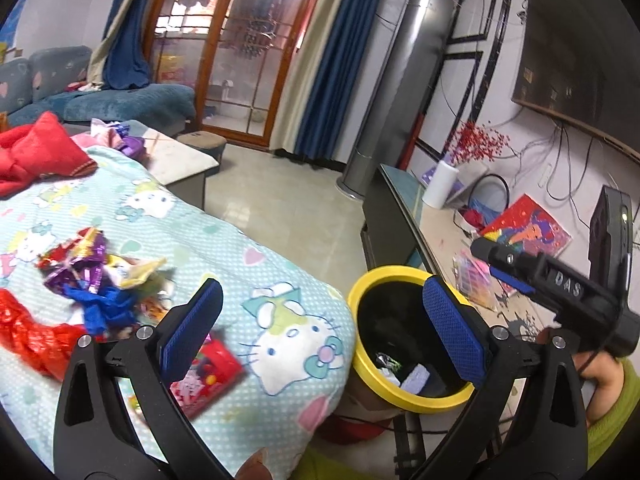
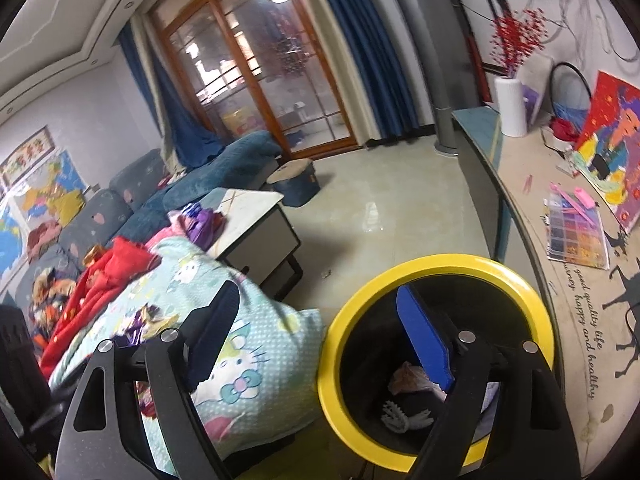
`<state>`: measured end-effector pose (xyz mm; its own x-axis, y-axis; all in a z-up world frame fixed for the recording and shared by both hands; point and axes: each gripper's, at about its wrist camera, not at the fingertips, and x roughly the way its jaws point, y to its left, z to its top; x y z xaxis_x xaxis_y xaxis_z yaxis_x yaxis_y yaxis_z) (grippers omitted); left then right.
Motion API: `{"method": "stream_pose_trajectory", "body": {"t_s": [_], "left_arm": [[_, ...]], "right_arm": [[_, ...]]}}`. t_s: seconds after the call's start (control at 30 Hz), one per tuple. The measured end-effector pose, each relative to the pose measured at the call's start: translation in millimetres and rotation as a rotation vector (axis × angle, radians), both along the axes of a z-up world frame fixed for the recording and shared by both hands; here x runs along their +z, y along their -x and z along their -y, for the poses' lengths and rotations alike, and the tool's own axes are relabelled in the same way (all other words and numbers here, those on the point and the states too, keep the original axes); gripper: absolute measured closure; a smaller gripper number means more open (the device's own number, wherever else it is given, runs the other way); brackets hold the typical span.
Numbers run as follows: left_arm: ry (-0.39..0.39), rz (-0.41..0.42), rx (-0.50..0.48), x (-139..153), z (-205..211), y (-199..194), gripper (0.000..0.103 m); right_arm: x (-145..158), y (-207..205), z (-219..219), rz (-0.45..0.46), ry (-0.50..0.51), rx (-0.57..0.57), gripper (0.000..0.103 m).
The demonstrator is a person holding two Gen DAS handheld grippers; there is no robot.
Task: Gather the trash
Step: 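Move both grippers back toward the candy wrappers on the bedspread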
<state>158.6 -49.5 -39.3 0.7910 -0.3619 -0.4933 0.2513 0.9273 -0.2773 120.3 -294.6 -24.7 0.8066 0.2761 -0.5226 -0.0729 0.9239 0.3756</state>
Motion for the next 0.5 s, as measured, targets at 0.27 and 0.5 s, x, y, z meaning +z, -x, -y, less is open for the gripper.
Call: {"method": "stream_pose_trajectory", "body": {"t_s": [0.27, 0.5], "left_arm": [[0.009, 0.037, 0.076, 8.1, -29.5, 6.5, 0.011], [0.041, 0.045, 0.142, 8.5, -57.1, 8.2, 0.011]], "right_arm": [[6.6, 10.0, -39.8, 0.044, 0.051, 0.111, 0.024], [10.6, 14.6, -68.1, 0.065, 0.090, 0.196, 0.024]]}}
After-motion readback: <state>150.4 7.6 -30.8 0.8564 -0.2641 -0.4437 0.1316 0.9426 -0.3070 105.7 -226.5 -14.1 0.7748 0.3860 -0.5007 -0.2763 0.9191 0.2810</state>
